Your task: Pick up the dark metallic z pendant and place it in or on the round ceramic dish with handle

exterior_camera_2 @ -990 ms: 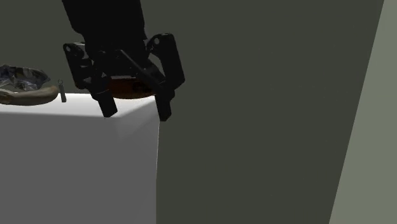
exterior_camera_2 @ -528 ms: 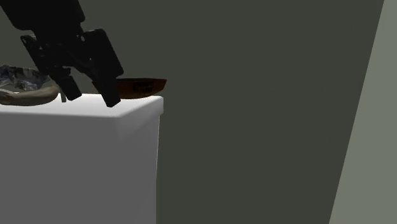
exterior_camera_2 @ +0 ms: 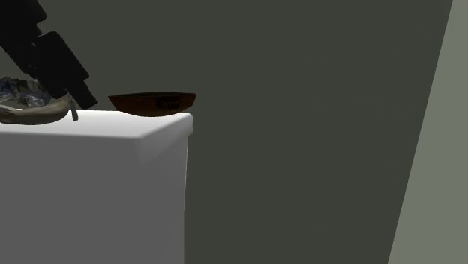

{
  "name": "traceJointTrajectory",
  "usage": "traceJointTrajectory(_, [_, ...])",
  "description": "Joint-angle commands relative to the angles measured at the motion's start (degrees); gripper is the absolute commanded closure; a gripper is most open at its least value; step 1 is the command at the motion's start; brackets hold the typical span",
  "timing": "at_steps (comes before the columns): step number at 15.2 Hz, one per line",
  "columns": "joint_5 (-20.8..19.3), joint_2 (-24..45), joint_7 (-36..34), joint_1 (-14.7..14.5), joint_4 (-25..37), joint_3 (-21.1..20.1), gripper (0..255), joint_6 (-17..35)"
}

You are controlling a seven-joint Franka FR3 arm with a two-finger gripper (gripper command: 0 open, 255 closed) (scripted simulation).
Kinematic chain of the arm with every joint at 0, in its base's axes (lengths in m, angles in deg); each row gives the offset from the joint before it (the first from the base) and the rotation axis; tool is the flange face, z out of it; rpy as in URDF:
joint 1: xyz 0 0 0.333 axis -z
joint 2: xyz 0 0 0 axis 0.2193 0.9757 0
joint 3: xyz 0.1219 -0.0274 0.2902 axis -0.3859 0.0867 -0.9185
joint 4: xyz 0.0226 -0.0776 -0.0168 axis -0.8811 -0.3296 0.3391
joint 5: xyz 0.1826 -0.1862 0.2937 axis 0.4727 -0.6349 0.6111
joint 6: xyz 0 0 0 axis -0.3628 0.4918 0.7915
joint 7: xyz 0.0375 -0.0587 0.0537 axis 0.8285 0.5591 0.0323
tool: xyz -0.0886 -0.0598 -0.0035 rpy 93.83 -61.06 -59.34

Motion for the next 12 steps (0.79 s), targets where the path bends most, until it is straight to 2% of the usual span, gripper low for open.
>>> traceJointTrajectory(1, [-2.48, 0.45, -3.93, 12.63, 5.54, -13.07, 0, -0.91])
traceJointTrajectory(2, [-1.24, -1.72, -4.12, 18.67, 8.46, -18.02, 0, -1.20])
traceJointTrajectory(3, [0.55, -4.42, -4.00, 23.52, 11.54, -21.39, 0, -1.58])
traceJointTrajectory(4, [3.04, -7.64, -3.45, 27.16, 14.64, -23.07, 0, -2.04])
traceJointTrajectory(12, [4.53, -9.10, -2.62, 29.80, 10.91, -24.19, 0, 3.23])
